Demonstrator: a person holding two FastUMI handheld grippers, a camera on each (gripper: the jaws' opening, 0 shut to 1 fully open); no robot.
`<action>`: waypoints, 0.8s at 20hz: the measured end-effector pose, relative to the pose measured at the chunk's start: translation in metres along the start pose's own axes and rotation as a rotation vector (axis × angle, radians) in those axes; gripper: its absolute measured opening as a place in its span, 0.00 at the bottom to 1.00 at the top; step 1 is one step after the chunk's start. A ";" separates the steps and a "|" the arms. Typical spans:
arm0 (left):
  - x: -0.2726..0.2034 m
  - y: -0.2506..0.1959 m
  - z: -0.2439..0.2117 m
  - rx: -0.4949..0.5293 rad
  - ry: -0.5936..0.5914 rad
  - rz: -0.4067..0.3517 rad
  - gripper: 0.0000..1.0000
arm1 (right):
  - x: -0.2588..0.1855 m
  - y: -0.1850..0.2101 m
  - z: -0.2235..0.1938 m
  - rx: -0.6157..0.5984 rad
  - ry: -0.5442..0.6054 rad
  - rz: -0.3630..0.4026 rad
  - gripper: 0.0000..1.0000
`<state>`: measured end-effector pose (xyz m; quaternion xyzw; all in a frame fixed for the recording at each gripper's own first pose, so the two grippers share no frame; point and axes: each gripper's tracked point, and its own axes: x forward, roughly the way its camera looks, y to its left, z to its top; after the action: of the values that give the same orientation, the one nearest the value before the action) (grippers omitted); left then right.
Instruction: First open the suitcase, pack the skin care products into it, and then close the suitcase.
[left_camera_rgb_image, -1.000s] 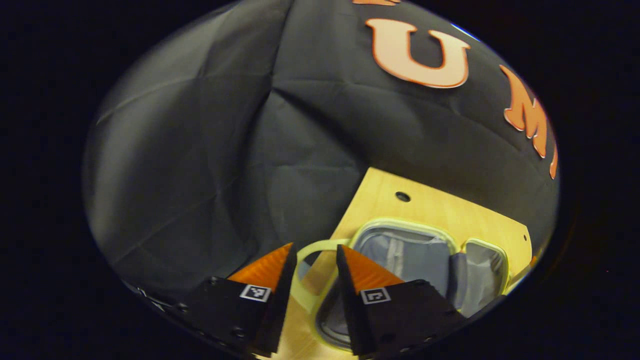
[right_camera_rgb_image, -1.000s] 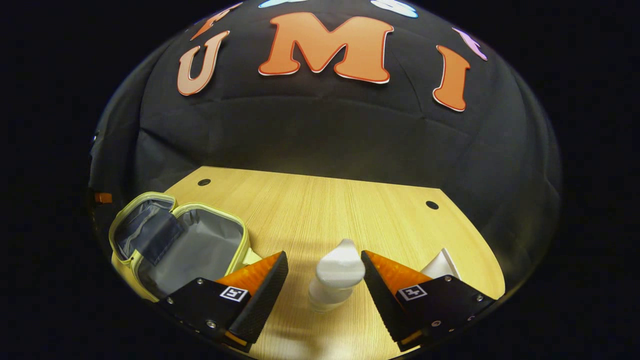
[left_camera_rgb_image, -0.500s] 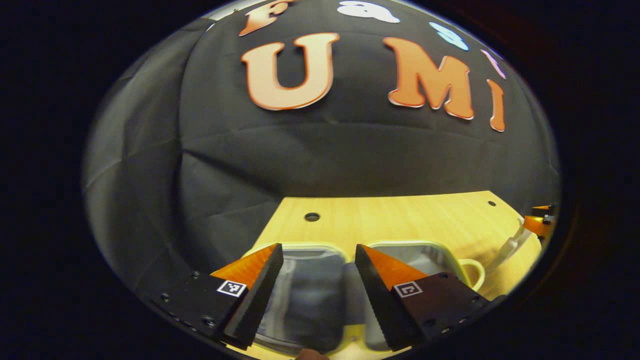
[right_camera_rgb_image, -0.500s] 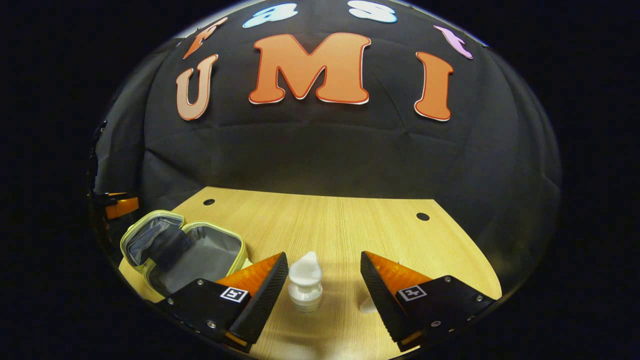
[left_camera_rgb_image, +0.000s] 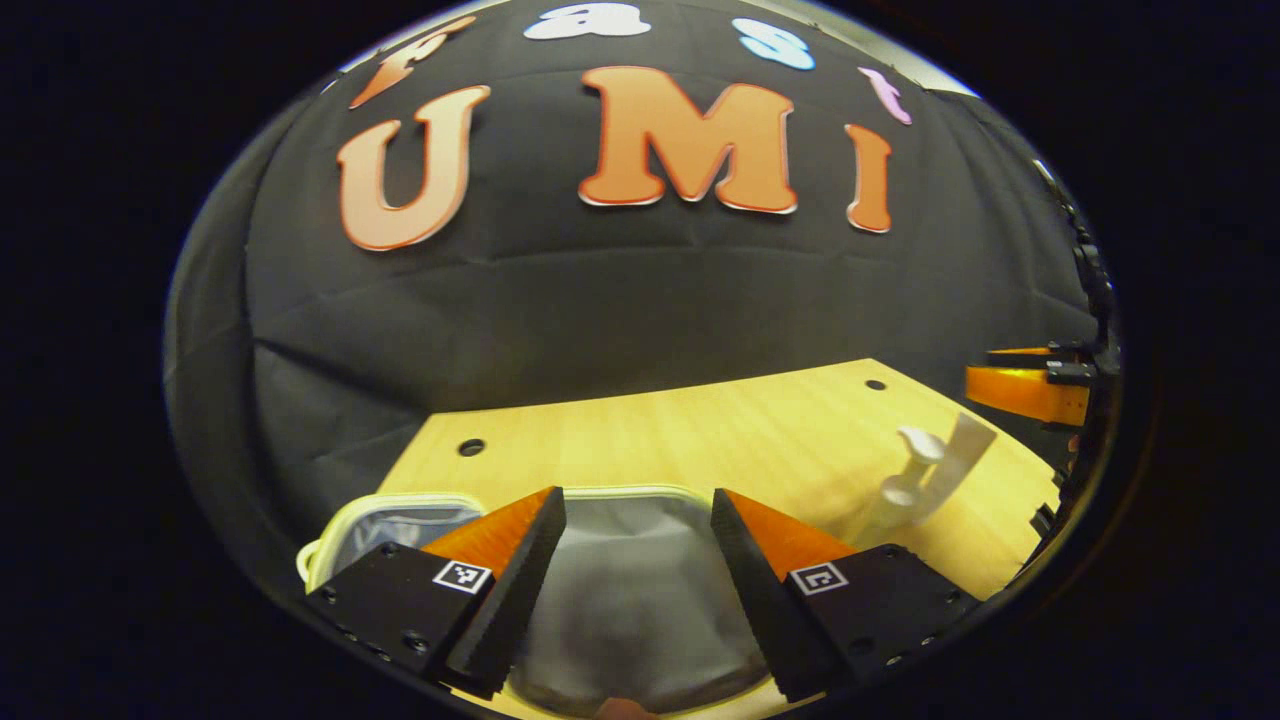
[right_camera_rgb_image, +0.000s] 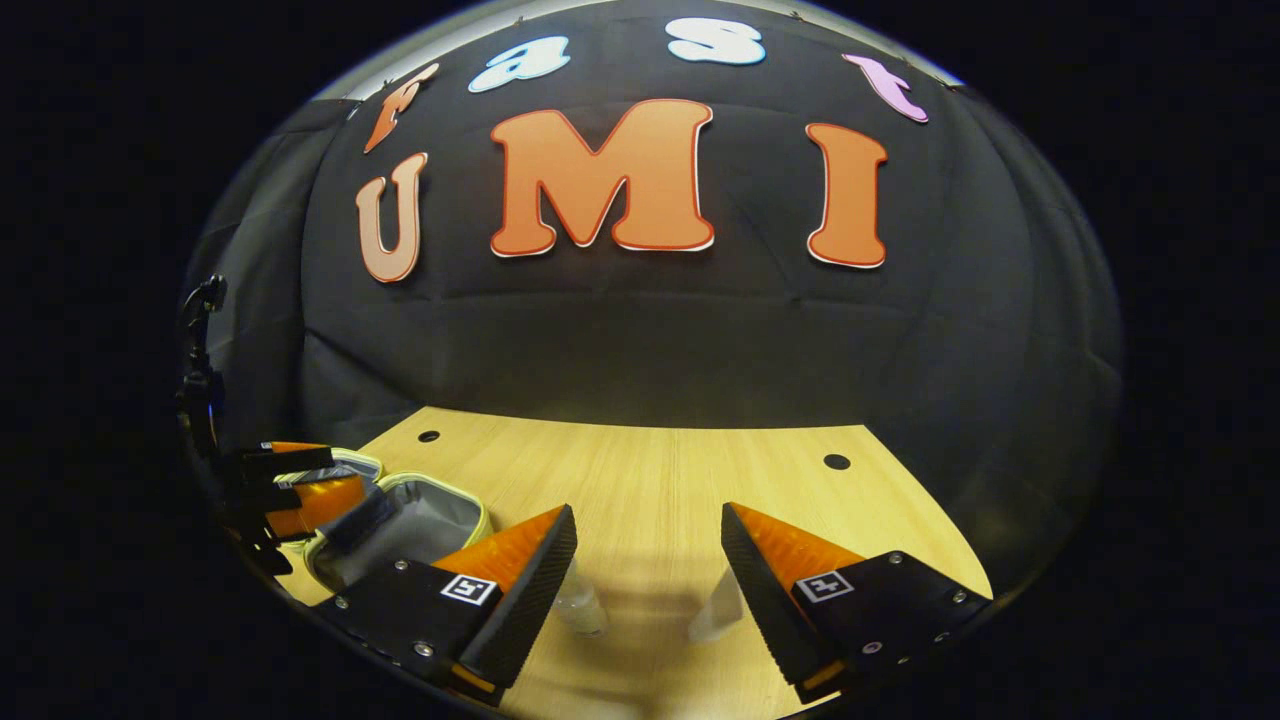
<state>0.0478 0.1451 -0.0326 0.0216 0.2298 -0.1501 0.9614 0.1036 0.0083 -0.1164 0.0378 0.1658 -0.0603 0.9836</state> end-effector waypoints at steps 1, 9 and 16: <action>0.004 -0.019 0.000 0.007 0.000 -0.036 0.93 | -0.001 -0.006 0.000 0.000 -0.003 -0.005 0.93; 0.030 -0.129 -0.022 0.131 0.057 -0.257 0.93 | -0.014 -0.041 -0.018 -0.033 0.021 -0.045 0.93; 0.063 -0.194 -0.056 0.205 0.122 -0.330 0.93 | -0.019 -0.063 -0.044 -0.030 0.073 -0.063 0.94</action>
<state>0.0191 -0.0517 -0.1053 0.0904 0.2714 -0.3267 0.9008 0.0633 -0.0476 -0.1545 0.0198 0.2034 -0.0873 0.9750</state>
